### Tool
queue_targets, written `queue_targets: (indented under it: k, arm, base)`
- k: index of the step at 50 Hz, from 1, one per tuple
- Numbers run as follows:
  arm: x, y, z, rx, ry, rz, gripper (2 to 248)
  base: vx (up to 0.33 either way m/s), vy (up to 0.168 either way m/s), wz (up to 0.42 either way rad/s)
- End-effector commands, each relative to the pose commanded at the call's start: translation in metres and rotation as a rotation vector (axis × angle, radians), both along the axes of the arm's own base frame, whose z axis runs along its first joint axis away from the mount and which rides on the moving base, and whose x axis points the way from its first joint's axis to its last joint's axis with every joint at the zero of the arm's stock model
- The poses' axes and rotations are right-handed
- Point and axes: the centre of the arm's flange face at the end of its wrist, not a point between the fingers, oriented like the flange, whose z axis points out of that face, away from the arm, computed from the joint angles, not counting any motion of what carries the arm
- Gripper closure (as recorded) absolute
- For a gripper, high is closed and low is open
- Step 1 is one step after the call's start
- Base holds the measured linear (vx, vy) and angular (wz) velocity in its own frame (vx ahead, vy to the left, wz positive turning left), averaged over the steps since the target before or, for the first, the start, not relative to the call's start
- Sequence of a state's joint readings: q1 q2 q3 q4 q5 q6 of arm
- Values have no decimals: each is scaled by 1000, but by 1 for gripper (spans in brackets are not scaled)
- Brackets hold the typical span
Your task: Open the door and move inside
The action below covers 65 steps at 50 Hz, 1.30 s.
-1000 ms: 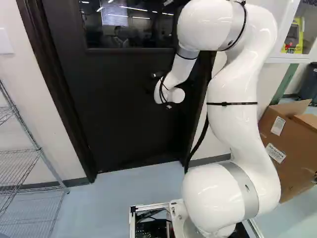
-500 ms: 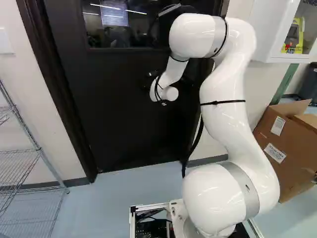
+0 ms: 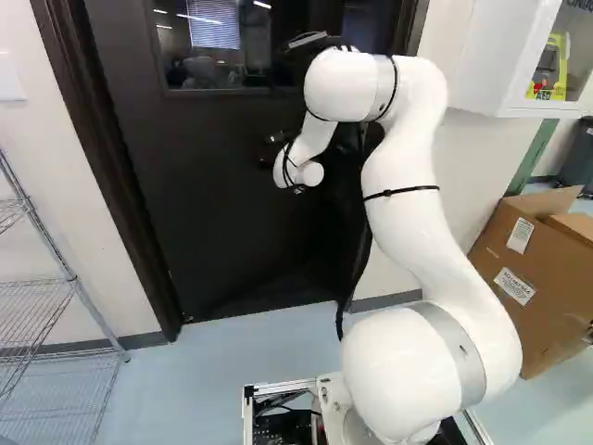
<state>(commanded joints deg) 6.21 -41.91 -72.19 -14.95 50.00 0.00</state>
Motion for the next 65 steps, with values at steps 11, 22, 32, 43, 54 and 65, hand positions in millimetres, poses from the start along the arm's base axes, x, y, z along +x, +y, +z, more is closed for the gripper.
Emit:
queue_targets:
  k: [11,22,32,43,54,65]
  arm:
    - [20,14,-5,-13,-26,41,3]
    - [40,28,-10,-26,-60,84,3]
    - [55,37,-14,-29,-81,102,3]
    - [57,38,-15,-29,-85,104,3]
    - [57,38,-15,-29,-85,104,3]
    - [54,31,-14,-30,-80,95,3]
  base:
    - [0,0,0]
    - [0,0,0]
    - [0,0,0]
    - [0,0,0]
    - [0,0,0]
    - [0,0,0]
